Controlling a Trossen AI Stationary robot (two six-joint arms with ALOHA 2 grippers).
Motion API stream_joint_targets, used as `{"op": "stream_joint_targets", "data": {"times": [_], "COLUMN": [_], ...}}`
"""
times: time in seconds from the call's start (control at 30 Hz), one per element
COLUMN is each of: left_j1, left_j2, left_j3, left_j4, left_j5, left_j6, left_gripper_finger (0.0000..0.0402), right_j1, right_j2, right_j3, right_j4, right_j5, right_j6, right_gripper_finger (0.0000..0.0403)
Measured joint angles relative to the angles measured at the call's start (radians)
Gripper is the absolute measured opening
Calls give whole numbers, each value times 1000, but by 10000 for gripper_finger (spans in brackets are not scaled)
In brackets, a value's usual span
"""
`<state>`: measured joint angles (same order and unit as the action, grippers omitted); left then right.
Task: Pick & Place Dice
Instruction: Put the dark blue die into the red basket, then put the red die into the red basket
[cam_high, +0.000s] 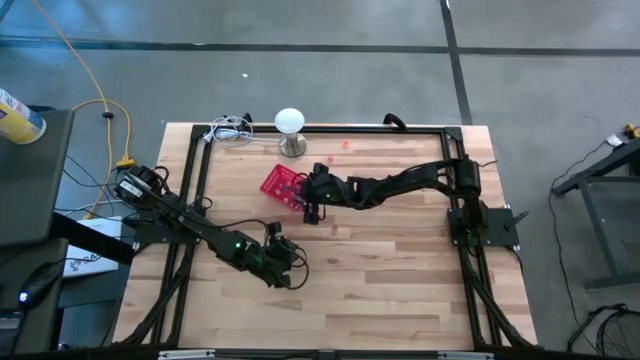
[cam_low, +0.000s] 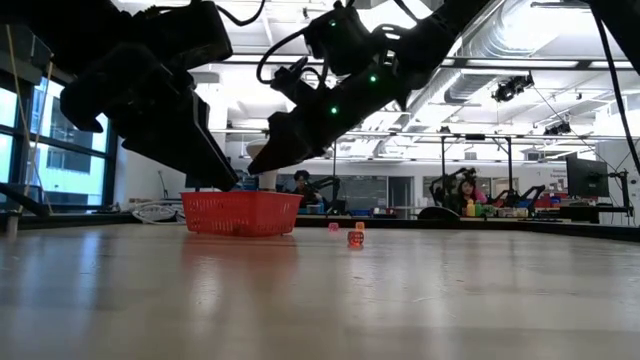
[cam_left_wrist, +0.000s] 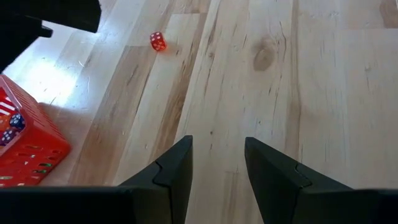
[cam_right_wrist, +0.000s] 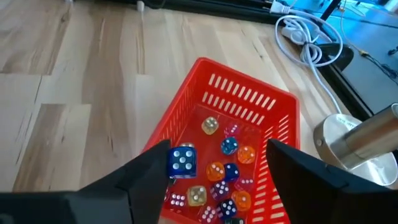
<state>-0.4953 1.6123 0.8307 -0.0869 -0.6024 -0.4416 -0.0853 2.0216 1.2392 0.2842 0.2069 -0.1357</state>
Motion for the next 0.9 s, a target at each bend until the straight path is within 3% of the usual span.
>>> {"op": "stream_joint_targets", "data": {"times": [0.2, 0.43, 0.5, 0.73, 0.9], "left_j1": [-3, -25, -24, -24, -25], "left_j2": [0, -55, -85, -130, -128], "left_j3": [0, 0, 0, 0, 0], "left_j4": [-14, -38, -51, -51, -54], "left_j5": [-50, -371, -402, -360, -229], "left_j6": [-8, -27, -31, -30, -30], "left_gripper_finger": [139, 139, 139, 139, 139], "right_j1": [8, 28, 34, 75, 130], "right_j2": [0, 0, -1, -39, -127], "right_j3": [0, 0, 0, 0, 1], "right_j4": [-49, -48, -46, -122, -387], "right_j5": [0, -11, -8, 108, 127], "right_j6": [8, -6, -18, -66, 6], "right_gripper_finger": [253, 252, 252, 252, 252]}}
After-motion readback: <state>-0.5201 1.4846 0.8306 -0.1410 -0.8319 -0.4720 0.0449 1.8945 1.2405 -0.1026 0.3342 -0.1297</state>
